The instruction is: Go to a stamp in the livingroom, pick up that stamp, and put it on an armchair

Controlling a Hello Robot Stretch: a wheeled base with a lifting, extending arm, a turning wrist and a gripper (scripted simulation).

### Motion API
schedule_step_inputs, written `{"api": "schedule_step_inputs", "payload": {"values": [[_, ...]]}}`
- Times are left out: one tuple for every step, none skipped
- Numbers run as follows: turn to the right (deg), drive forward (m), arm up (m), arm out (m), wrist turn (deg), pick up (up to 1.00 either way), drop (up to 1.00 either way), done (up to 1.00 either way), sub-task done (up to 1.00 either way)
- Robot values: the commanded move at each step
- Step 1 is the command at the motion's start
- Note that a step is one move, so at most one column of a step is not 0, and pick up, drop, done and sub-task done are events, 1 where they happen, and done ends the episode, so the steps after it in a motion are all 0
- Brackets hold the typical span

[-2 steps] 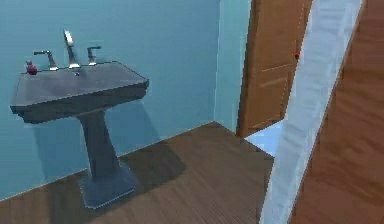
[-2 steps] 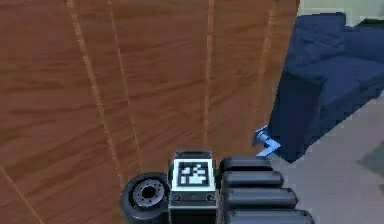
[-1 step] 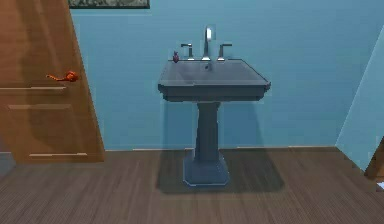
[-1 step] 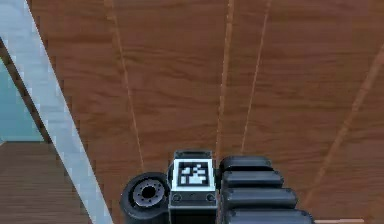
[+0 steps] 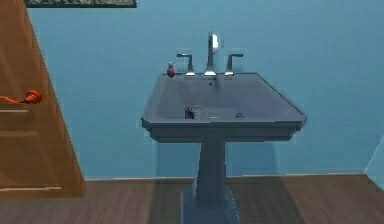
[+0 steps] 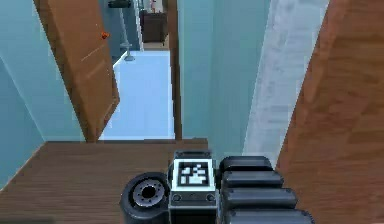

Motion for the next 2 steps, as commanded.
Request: {"api": "schedule_step_inputs", "payload": {"values": [[-42.0, 0.00, 0.00, 0.00, 0.0, 0.00, 0.00, 0.00, 0.00], [0.0, 0.45, 0.00, 0.00, 0.0, 0.00, 0.00, 0.00, 0.00]]}}
